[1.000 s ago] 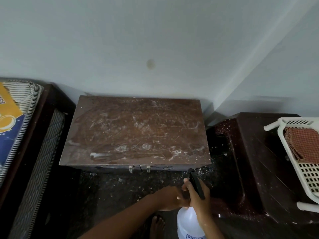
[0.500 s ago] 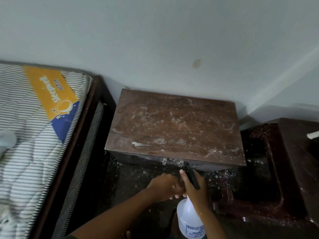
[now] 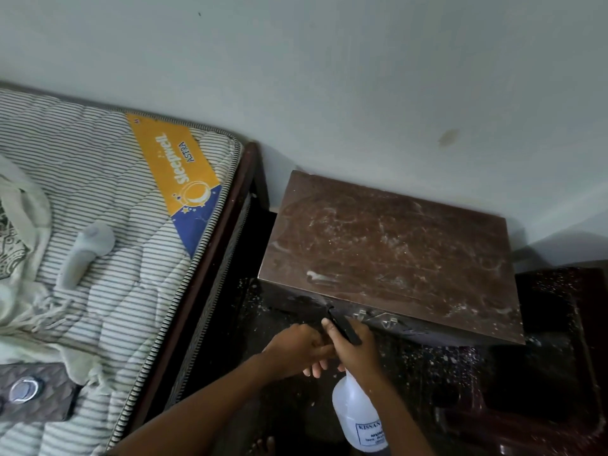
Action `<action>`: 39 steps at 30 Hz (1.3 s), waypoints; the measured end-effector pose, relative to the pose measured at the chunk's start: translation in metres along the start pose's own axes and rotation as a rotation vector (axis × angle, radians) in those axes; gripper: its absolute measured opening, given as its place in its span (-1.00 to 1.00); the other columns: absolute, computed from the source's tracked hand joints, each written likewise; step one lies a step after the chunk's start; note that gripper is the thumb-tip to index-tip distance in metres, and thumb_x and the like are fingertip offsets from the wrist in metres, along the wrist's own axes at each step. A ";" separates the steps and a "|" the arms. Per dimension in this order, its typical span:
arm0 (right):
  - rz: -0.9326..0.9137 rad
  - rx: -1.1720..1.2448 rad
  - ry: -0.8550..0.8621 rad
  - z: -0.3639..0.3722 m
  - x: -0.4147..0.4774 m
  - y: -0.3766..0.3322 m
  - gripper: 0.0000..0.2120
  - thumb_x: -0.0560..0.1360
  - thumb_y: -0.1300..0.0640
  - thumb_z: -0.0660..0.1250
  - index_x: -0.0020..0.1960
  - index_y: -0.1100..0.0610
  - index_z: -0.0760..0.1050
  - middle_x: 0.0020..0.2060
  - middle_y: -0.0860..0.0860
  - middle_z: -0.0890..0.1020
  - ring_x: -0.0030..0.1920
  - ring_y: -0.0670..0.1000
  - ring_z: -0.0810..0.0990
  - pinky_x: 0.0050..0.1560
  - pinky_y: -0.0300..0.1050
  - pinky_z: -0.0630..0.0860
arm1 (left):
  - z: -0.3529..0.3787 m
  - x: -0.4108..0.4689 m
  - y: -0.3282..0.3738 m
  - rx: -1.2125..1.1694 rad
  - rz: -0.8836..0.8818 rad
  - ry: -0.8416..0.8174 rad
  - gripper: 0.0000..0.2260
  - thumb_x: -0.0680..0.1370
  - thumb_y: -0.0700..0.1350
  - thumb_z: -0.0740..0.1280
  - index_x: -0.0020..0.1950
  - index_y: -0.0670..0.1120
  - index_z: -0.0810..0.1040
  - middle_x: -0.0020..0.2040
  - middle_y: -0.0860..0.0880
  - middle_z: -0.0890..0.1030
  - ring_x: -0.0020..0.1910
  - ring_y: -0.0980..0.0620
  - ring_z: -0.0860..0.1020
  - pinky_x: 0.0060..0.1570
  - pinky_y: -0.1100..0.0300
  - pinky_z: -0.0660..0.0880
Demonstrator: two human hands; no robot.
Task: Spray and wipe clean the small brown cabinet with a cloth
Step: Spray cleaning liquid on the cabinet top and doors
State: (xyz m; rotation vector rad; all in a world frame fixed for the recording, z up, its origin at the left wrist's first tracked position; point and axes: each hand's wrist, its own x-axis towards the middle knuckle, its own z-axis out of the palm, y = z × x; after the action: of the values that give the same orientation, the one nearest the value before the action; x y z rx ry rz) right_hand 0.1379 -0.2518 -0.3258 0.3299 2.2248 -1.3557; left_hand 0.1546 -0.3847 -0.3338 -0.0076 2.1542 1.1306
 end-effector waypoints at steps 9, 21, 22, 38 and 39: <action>-0.021 0.053 -0.029 0.005 0.006 -0.022 -0.87 0.48 0.02 0.36 -0.18 0.07 0.54 -0.35 0.04 0.63 -0.33 -0.01 0.63 -0.48 -0.22 0.49 | -0.019 0.000 -0.002 -0.083 0.083 0.102 -0.72 0.55 0.00 0.26 -0.25 -0.13 0.62 -0.37 0.00 0.62 -0.41 0.16 0.55 -0.19 0.17 0.55; -0.156 0.196 0.278 -0.041 0.033 -0.057 -0.75 0.47 0.09 0.37 -0.22 0.29 0.53 -0.39 0.11 0.57 -0.38 -0.01 0.51 -0.34 -0.18 0.45 | -0.026 0.045 0.047 -0.220 0.144 0.162 -0.66 0.56 0.06 0.25 -0.24 -0.17 0.57 -0.38 0.01 0.55 -0.49 0.21 0.44 -0.40 0.39 0.37; -0.141 0.228 0.309 -0.046 0.032 -0.055 -0.75 0.47 0.09 0.37 -0.19 0.31 0.54 -0.37 0.14 0.58 -0.37 0.01 0.52 -0.34 -0.17 0.45 | -0.022 0.049 0.052 -0.223 0.149 0.153 -0.63 0.56 0.07 0.25 -0.20 -0.21 0.58 -0.36 -0.01 0.57 -0.49 0.22 0.45 -0.40 0.39 0.38; 0.039 0.387 0.724 -0.134 -0.006 0.025 -0.71 0.47 0.05 0.37 -0.28 0.26 0.52 -0.40 0.15 0.57 -0.38 0.12 0.54 -0.33 -0.06 0.50 | 0.075 0.079 0.126 -0.178 0.276 0.004 -0.70 0.49 0.03 0.37 -0.43 0.00 0.47 -0.47 0.02 0.48 -0.47 0.08 0.39 -0.41 0.23 0.30; 0.042 0.406 0.757 -0.142 -0.009 0.031 -0.71 0.47 0.05 0.36 -0.27 0.28 0.53 -0.41 0.14 0.57 -0.38 0.11 0.53 -0.34 -0.10 0.47 | 0.084 0.080 0.134 -0.161 0.277 -0.006 -0.70 0.49 0.03 0.37 -0.42 -0.01 0.47 -0.49 0.06 0.47 -0.50 0.11 0.37 -0.43 0.24 0.28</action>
State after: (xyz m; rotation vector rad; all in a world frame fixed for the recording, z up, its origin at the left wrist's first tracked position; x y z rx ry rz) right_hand 0.1177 -0.1117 -0.2920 1.1961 2.4468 -1.8750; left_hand 0.1009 -0.2169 -0.3157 0.2270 2.0980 1.4572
